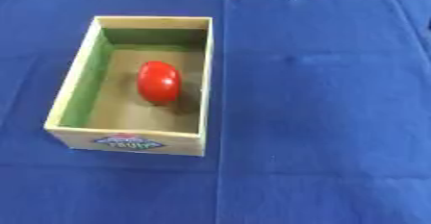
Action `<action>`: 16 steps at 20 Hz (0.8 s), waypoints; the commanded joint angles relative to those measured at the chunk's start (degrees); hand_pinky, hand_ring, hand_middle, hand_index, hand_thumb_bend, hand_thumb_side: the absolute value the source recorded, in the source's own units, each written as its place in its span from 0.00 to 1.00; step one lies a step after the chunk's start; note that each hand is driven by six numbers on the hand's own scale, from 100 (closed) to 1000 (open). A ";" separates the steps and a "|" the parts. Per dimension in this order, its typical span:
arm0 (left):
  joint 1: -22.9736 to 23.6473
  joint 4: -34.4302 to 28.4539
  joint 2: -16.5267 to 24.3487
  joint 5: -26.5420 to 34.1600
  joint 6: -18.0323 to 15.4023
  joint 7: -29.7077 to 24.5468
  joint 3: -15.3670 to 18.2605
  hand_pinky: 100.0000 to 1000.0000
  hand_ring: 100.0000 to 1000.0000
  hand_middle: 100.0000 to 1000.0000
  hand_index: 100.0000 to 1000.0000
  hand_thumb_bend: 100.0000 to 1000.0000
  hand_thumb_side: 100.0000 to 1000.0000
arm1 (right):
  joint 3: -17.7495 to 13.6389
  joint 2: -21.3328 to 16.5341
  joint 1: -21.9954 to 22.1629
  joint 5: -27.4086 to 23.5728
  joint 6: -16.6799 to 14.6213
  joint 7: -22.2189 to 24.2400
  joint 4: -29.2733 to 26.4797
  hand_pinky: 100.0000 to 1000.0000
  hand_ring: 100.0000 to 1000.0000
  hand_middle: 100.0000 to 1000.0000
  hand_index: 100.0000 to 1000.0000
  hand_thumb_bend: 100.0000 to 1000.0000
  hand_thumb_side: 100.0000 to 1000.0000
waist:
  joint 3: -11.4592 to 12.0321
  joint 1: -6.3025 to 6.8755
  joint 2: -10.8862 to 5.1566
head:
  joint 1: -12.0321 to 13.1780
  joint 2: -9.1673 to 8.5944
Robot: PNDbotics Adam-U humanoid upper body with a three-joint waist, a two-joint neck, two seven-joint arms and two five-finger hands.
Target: Pick up objects on the table and place them in the box.
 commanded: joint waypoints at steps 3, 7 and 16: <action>-0.65 -0.99 0.91 -0.08 -0.16 0.04 0.47 0.47 0.55 0.63 0.88 0.01 0.96 | -0.77 -0.80 -0.50 0.07 -0.07 -0.30 -1.12 0.82 0.86 0.87 0.85 0.00 1.00 | -0.06 -0.10 -1.50 | -0.26 -0.59; -0.63 -0.99 0.90 -0.09 -0.16 0.06 0.50 0.47 0.55 0.63 0.88 0.01 0.96 | -0.91 -0.77 -0.57 -0.02 0.01 -0.45 -1.12 0.82 0.86 0.87 0.85 0.00 1.00 | -0.05 -0.18 -1.60 | -0.62 -0.50; -0.52 -0.99 0.83 -0.14 -0.12 0.15 0.56 0.47 0.55 0.63 0.88 0.01 0.96 | -1.01 -0.73 -0.64 -0.12 0.07 -0.69 -1.12 0.81 0.85 0.87 0.84 0.00 1.00 | -0.05 -0.33 -1.72 | -0.27 -0.81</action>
